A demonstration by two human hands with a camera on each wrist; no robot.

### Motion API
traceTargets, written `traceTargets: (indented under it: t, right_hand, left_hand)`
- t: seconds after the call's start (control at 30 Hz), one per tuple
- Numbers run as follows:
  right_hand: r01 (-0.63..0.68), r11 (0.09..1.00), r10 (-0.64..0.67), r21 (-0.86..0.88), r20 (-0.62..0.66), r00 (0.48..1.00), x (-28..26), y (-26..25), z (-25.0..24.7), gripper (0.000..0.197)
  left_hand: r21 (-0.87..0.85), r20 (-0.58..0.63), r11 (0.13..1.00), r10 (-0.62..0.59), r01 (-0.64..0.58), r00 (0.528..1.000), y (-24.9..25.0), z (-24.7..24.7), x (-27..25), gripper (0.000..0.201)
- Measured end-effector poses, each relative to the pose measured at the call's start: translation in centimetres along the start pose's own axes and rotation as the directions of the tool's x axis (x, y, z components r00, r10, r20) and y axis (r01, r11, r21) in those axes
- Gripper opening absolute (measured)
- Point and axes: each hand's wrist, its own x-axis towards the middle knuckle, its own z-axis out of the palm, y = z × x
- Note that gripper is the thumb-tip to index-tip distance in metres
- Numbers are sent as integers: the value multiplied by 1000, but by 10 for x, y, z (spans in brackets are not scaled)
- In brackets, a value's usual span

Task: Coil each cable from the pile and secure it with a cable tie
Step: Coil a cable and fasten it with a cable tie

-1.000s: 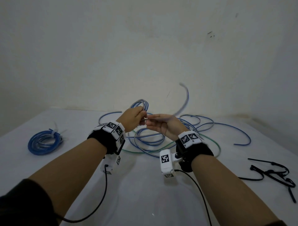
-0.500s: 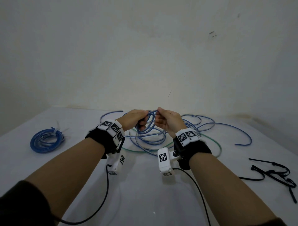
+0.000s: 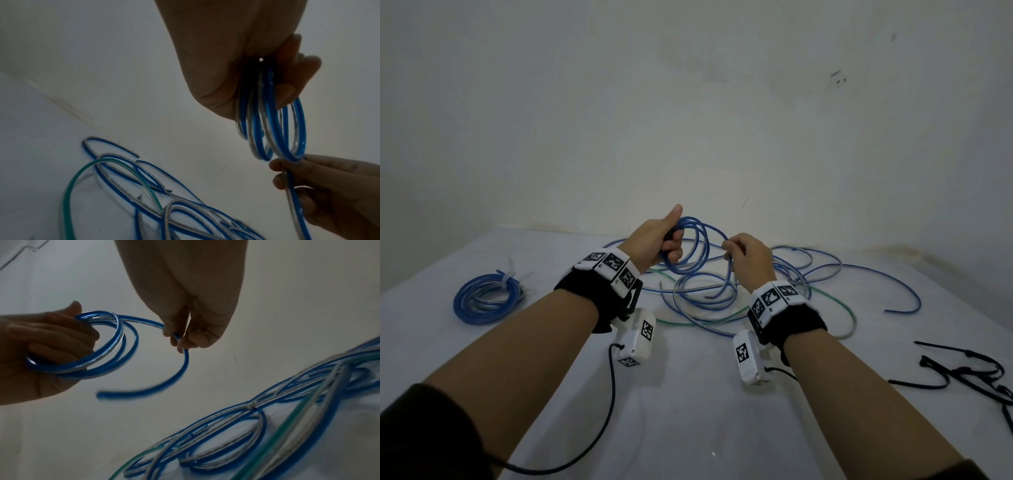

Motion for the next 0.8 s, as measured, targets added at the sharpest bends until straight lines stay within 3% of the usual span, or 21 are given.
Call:
traceTargets:
  t: [0.1,0.23,0.33,0.43,0.63,0.73,0.8]
  right_hand:
    - [-75,996,77,58,-40,996,2,0,-2,18]
    - [-241,949,219,205,122,968,-1,-10,3,15]
    - [-344,854,275,390,222,935,-5,-23,5,3]
    - [-395,759,296,518,266,917,-6,-30,3,8]
    - [-489,593,309,640,380,872,-9,-29,5,13]
    - [-521,566,300,639,429,852,-11,-28,5,9]
    - [-522,625,313,580,426,849,-11,-26,2,3]
  left_hand:
    - [-213,66,976,-34,47,997,0,-2,-1,38]
    - [-245,47,968,63,-50,997,-7,1,3,35]
    - [-215,1,970,120,-117,993,-12,7,5,33]
    - [-205,-21,968,145,-146,989,-17,10,5,34]
    - [-388,-5,918,83,-79,997,-15,16,5,37]
    - [-456,16,889,53,-40,998,-14,18,5,32]
    - [-400,3,916,29,-25,1000,-12,17,7,32]
